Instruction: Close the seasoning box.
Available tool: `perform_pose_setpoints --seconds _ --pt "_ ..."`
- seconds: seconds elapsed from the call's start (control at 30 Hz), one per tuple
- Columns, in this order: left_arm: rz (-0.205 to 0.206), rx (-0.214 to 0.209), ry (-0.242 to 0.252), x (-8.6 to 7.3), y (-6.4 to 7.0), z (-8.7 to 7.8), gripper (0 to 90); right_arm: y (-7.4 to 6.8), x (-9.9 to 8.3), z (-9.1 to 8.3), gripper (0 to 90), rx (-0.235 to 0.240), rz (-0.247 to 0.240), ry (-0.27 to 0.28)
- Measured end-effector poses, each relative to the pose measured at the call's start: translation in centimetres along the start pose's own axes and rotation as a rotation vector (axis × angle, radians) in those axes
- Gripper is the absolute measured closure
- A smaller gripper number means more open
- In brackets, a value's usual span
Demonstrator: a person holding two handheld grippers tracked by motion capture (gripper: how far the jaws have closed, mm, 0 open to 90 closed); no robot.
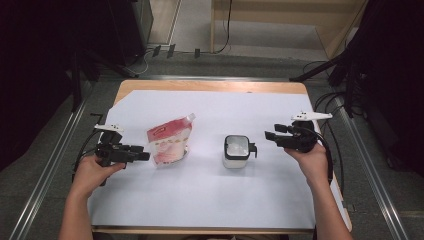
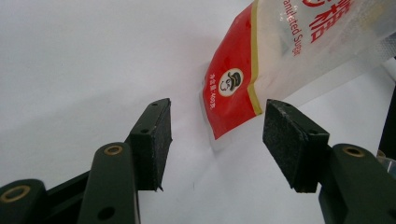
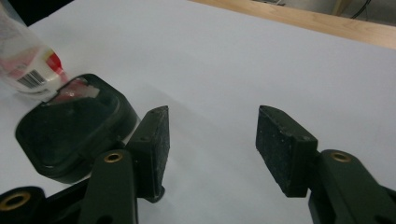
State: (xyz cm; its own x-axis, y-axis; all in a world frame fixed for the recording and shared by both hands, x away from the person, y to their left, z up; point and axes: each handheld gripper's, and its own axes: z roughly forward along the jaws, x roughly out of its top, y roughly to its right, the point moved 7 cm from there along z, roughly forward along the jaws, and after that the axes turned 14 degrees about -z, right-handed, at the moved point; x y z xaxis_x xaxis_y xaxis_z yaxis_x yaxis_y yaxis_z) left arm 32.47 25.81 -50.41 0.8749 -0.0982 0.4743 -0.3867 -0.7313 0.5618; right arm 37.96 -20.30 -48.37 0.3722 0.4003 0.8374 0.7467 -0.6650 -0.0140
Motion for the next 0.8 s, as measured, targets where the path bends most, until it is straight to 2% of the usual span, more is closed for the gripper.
perform_pose_setpoints --seconds 0.07,0.37,0.5,0.8 --pt "0.001 0.006 -0.001 0.0 0.0 0.0 43.3 0.4 -0.5 0.1 45.3 -0.005 0.014 -0.017" --pt "0.001 0.004 0.004 0.1 -0.1 0.1 42.7 1.5 -2.3 0.4 46.3 -0.013 0.005 -0.029" --pt "-0.002 0.014 0.002 0.1 -0.2 0.2 42.3 1.9 -3.5 0.7 46.7 -0.008 0.032 -0.060" --pt "-0.013 0.025 -0.005 0.2 -0.6 0.6 41.2 1.8 -4.2 0.9 45.2 -0.016 0.030 -0.066"
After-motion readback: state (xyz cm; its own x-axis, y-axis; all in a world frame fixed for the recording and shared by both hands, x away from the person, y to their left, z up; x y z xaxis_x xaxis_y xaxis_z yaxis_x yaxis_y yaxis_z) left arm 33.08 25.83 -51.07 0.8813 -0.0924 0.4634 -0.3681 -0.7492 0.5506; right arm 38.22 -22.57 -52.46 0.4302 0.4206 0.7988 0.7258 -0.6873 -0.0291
